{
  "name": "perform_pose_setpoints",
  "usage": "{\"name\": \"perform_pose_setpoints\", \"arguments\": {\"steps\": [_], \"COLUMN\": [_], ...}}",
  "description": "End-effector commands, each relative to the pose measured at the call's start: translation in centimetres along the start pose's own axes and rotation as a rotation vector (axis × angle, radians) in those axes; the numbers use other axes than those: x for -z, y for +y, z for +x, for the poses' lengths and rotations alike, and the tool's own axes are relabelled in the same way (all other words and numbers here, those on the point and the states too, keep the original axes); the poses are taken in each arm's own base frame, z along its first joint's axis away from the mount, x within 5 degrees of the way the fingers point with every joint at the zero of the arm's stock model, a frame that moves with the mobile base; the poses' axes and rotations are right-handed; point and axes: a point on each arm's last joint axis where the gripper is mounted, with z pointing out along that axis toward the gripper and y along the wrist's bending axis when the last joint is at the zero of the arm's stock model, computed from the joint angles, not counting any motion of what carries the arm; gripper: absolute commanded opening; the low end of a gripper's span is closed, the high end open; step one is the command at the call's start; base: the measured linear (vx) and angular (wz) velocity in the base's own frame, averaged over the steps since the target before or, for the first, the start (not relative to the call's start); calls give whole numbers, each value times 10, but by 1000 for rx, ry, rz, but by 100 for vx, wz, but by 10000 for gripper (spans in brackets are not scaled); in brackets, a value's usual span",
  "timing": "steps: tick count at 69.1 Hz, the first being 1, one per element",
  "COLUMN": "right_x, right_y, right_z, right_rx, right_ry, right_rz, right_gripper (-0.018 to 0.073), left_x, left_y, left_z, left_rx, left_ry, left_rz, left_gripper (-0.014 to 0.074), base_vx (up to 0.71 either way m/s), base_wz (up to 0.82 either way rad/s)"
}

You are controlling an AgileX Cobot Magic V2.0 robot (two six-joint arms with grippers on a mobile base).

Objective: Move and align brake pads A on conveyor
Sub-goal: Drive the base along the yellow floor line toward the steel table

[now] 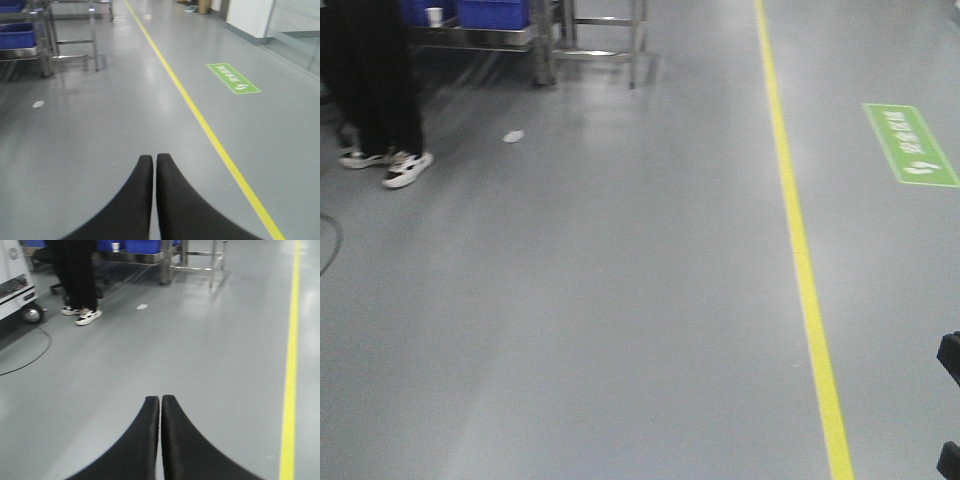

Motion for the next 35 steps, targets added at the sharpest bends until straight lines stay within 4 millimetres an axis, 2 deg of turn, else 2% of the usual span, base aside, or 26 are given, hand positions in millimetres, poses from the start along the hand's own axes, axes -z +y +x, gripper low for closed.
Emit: {"name": "perform_pose_setpoints", "arguments": {"steps": [1, 18, 35], "right_x": [2, 2, 2], "right_y": [2, 2, 2], "right_z": [-15, -15, -15], "right_rx": [17, 17, 17], "right_ry": [-95, -95, -95], "right_rz": [-17, -17, -17], "right_gripper": [-9, -9, -9], "left_x": [1, 1, 1], "left_y": [-1, -1, -1], "left_z": [-13, -13, -13], "left_rx": [2, 2, 2], "left_ry": [-81, -81, -81], "left_rz": [15, 15, 15], "left_gripper": [-6, -6, -6], "base_vx": [12, 14, 19], "base_wz": [-56, -47, -34]}}
